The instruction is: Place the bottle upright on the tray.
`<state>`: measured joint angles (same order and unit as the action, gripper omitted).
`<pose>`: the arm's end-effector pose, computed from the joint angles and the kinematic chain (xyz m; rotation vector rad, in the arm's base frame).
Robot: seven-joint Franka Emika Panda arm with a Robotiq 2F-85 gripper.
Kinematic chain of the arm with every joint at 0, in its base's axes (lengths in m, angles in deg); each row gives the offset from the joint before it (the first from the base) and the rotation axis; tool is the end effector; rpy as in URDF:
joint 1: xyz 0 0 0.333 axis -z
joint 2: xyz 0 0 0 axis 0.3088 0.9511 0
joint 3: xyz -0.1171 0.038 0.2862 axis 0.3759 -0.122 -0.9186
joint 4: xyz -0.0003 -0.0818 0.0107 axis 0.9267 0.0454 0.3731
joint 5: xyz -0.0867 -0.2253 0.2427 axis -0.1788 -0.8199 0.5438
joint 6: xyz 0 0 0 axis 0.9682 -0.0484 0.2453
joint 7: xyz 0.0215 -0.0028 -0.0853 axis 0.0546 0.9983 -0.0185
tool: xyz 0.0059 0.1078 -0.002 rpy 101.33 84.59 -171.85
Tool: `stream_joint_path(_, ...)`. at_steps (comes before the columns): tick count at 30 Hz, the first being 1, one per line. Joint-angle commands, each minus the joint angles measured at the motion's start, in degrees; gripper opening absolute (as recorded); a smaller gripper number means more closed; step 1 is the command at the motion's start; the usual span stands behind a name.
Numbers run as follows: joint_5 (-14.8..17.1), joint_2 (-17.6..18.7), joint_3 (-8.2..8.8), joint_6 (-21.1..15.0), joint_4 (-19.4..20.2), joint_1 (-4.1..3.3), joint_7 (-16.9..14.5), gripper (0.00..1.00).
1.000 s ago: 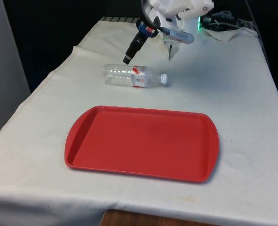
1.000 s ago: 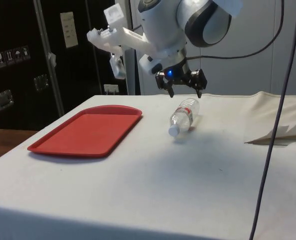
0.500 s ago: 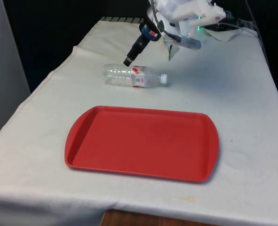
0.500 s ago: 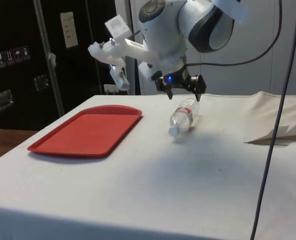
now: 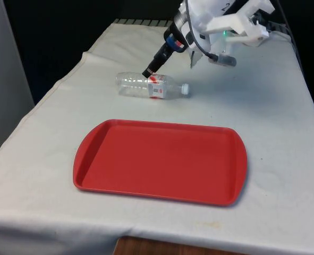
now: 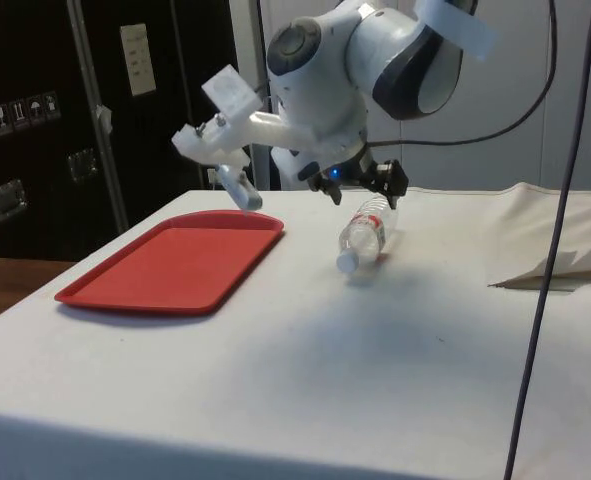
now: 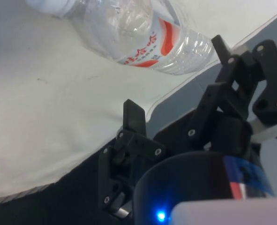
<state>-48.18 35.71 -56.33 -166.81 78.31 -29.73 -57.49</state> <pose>0.4266 -0.0372 0.2377 1.9130 1.7109 -0.6878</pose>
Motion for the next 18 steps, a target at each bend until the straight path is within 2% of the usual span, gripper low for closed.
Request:
stream_joint_path(1, -1.1, 0.5, -0.23, 0.9, -0.5, -0.46, 1.4, 1.00)
stream_joint_path(3, -1.4, 0.9, -0.74, 1.7, -0.7, -0.57, 2.0, 1.00)
stream_joint_path(4, -0.7, 0.7, -1.15, 1.5, -0.5, -0.11, 1.4, 1.00)
stream_joint_path(5, -1.7, 1.3, -1.32, 2.5, -1.0, -0.63, 2.6, 1.00)
stream_joint_path(12, -2.3, 2.3, -3.38, 5.7, -1.8, -0.92, 5.0, 1.00)
stream_joint_path(13, -1.5, 2.2, -3.55, 5.4, -1.6, -0.46, 4.2, 1.00)
stream_joint_path(14, -2.4, 2.5, -3.61, 6.1, -1.9, -0.92, 5.2, 1.00)
stream_joint_path(18, -2.8, 3.3, -5.04, 8.5, -2.5, -1.15, 6.8, 1.00)
